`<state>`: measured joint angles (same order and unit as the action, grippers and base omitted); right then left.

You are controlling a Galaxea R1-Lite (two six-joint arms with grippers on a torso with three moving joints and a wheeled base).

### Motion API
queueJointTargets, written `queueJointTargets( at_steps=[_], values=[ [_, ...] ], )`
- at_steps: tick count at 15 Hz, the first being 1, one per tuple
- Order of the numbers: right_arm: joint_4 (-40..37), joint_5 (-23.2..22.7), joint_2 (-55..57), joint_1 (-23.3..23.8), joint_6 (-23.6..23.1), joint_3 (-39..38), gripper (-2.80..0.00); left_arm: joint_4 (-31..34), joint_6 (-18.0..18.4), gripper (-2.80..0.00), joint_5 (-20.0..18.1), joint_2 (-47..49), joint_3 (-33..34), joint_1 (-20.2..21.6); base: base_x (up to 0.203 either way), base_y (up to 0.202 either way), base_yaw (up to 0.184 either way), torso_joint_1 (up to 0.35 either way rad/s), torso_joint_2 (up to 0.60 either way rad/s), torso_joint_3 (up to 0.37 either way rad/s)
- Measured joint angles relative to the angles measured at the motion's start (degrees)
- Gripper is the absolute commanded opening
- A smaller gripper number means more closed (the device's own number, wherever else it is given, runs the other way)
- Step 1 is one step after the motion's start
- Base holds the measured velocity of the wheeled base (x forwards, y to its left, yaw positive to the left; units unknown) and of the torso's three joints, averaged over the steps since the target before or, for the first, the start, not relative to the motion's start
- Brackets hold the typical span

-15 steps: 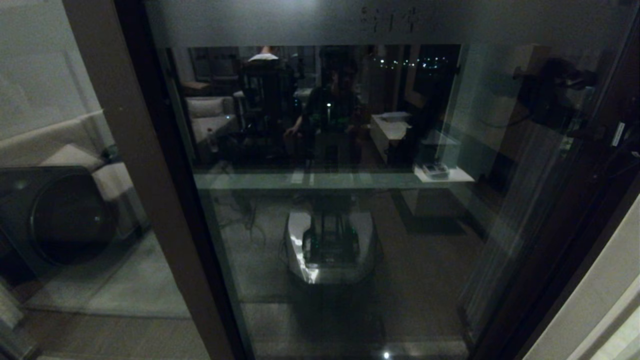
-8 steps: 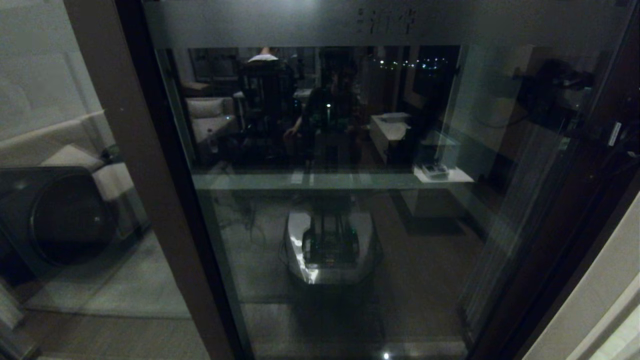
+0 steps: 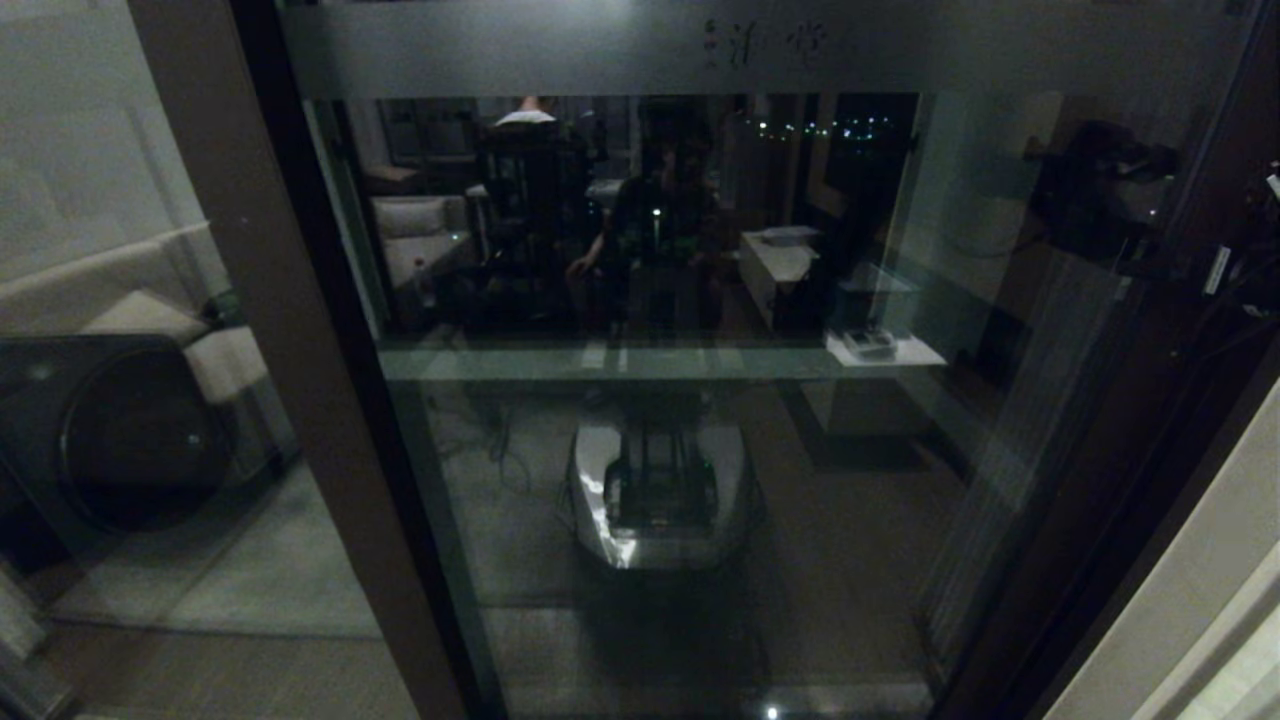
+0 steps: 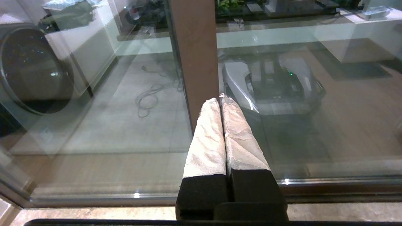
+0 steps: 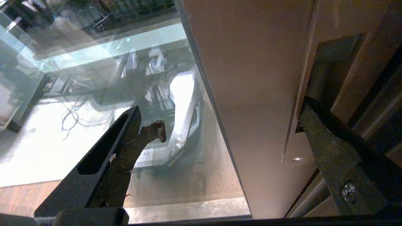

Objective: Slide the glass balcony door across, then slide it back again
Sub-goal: Open the slid door

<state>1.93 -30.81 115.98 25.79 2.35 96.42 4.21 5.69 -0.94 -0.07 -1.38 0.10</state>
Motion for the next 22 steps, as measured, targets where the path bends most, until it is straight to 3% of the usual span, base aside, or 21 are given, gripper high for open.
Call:
queueJointTargets(
  at_steps=[22],
  values=[
    [3.44, 0.55, -2.84, -3.69, -0.12, -5.4, 0.0, 0.0, 0.0, -2.8, 0.03, 0.0, 0.0, -0.01, 0.0, 0.0, 0.0, 0.0, 0.0, 0.0]
  ],
)
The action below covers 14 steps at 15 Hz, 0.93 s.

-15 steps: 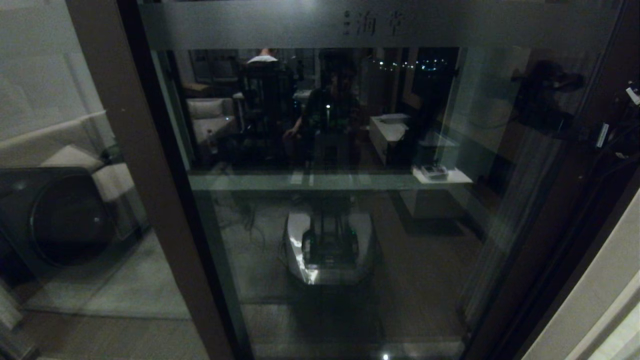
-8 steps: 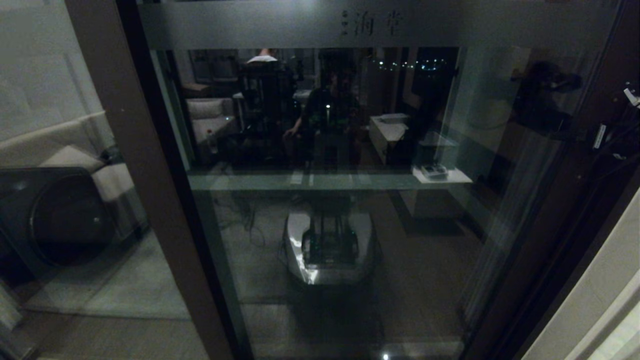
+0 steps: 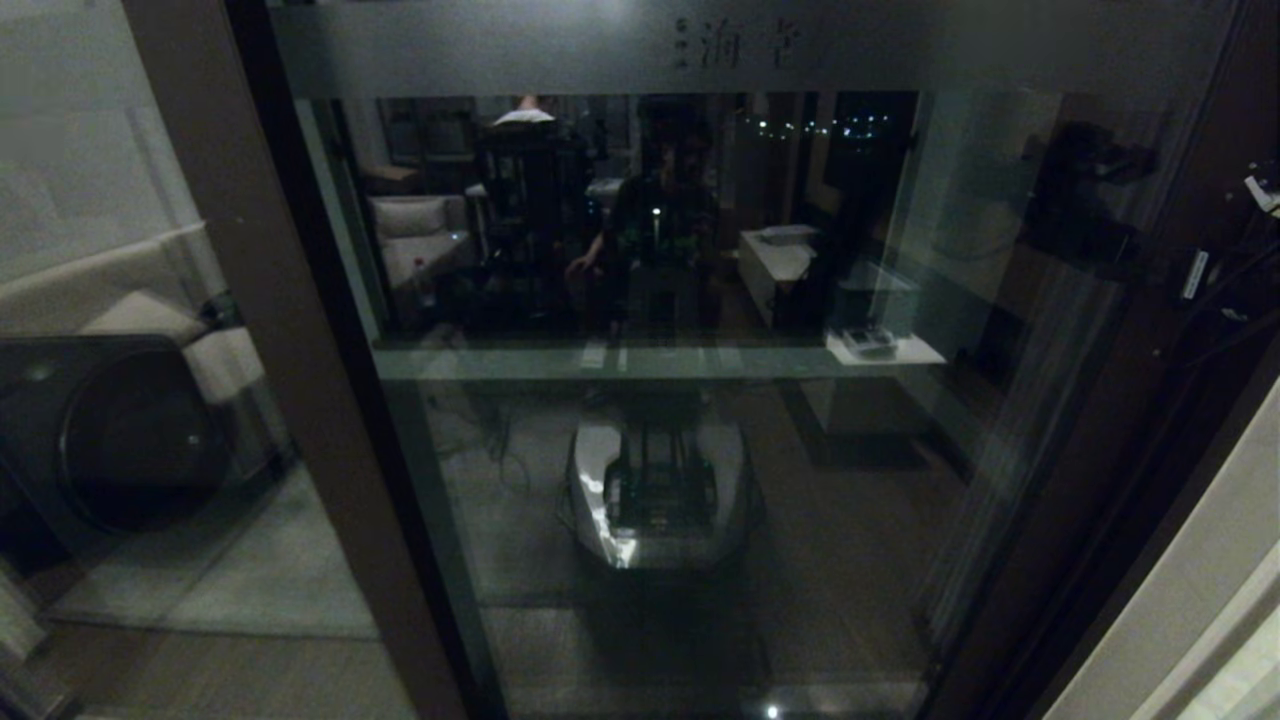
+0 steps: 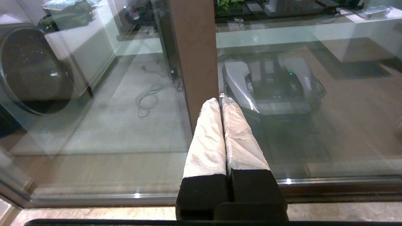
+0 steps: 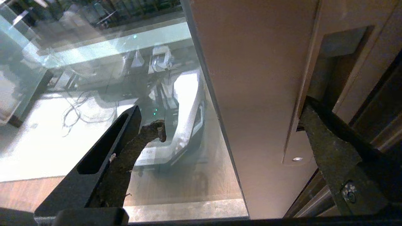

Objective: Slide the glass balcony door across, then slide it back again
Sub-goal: Open the slid door

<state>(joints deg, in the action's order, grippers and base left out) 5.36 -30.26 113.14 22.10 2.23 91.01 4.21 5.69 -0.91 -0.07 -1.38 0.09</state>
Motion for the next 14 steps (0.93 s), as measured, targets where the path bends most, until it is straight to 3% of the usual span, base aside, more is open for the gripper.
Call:
queueJointTargets(
  at_steps=[14],
  values=[
    [-0.46, -0.72, -2.12, -0.96, 0.09, -1.79, 0.0, 0.0, -0.04, -2.8, -0.02, 0.0, 0.0, -0.02, 0.0, 0.0, 0.0, 0.0, 0.0, 0.0]
  ],
)
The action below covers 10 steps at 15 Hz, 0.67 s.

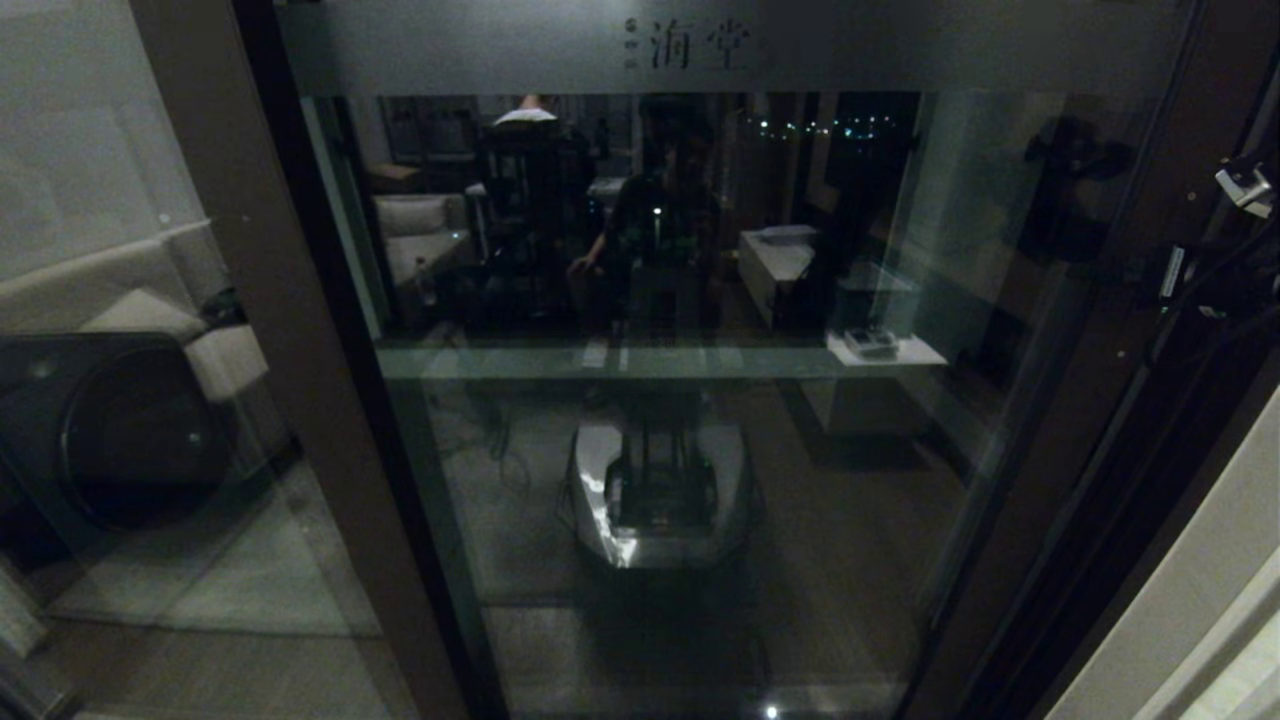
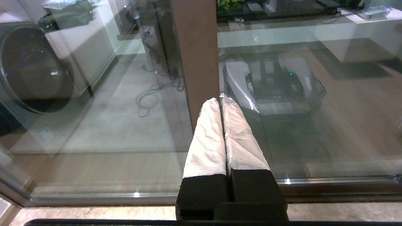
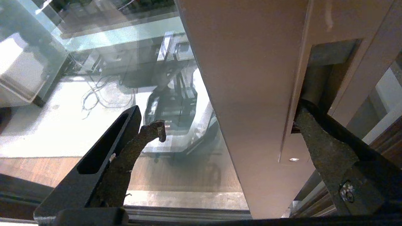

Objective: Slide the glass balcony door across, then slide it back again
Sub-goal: Open the slid door

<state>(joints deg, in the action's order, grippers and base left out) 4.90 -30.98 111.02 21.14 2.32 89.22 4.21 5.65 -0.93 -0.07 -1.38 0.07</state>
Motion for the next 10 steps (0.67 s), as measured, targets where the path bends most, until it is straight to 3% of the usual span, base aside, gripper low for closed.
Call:
queueJointTargets(
  at_steps=[10],
  values=[
    [0.66, 0.13, -5.32, 2.8, 0.07, -3.56, 0.0, 0.0, 0.04, -2.8, 0.0, 0.0, -0.02, -0.01, 0.0, 0.0, 0.0, 0.0, 0.0, 0.0]
  ],
)
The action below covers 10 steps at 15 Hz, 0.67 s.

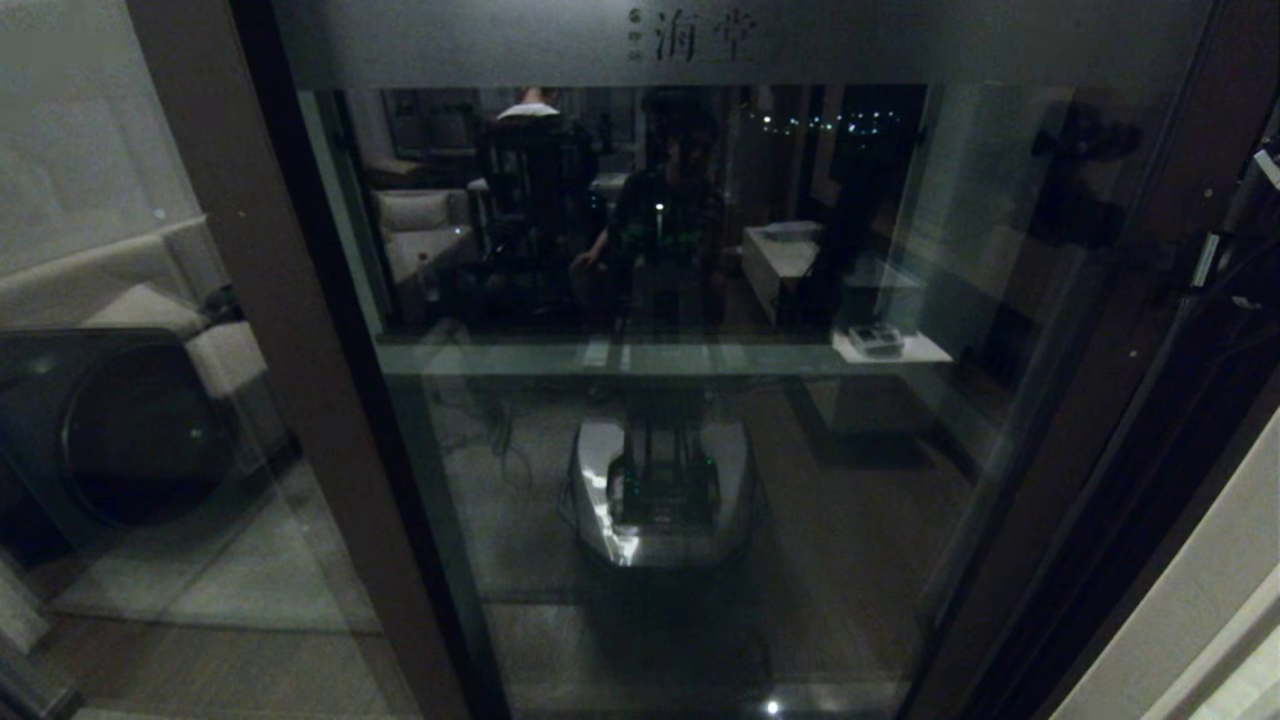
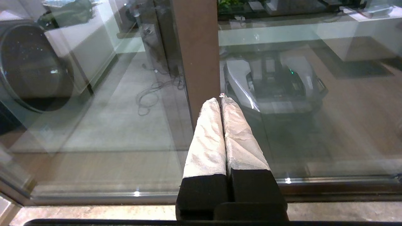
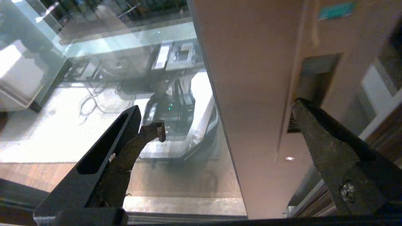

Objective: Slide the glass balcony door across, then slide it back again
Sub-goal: Open the slid door

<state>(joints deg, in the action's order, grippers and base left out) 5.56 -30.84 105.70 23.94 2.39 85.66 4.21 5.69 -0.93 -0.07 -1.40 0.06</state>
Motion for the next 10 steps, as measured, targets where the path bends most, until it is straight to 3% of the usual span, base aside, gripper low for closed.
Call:
queueJointTargets(
  at_steps=[9, 10],
  values=[
    [1.27, 0.15, -6.44, 3.92, 1.05, -2.36, 0.0, 0.0, -0.01, -2.8, -0.01, 0.0, 0.04, 0.01, 0.0, 0.0, 0.0, 0.0, 0.0, 0.0],
    [1.29, 0.19, -6.88, 4.33, 1.08, -2.37, -2.8, 0.0, 0.01, -2.8, -0.01, 0.0, 0.04, 0.01, 0.0, 0.0, 0.0, 0.0, 0.0, 0.0]
  ],
)
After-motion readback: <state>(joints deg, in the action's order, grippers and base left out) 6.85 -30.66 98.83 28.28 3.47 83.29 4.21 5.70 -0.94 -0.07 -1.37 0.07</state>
